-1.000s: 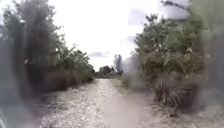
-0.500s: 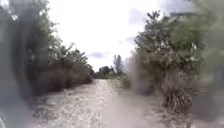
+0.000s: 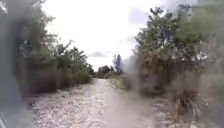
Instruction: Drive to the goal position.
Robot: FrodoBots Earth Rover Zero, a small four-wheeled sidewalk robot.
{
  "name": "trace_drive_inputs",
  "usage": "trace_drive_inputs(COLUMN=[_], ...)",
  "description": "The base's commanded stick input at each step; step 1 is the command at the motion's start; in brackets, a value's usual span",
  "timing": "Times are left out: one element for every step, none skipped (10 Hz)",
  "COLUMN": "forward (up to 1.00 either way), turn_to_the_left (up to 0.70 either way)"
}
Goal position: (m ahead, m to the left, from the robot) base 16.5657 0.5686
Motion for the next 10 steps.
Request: trace_drive_inputs(forward=[0.69,0.69,0.69,0.69,0.69,0.69,0.69,0.69,0.69,0.69], turn_to_the_left=[0.01,0.01,0.01,0.01,0.01,0.01,0.01,0.01,0.01,0.01])
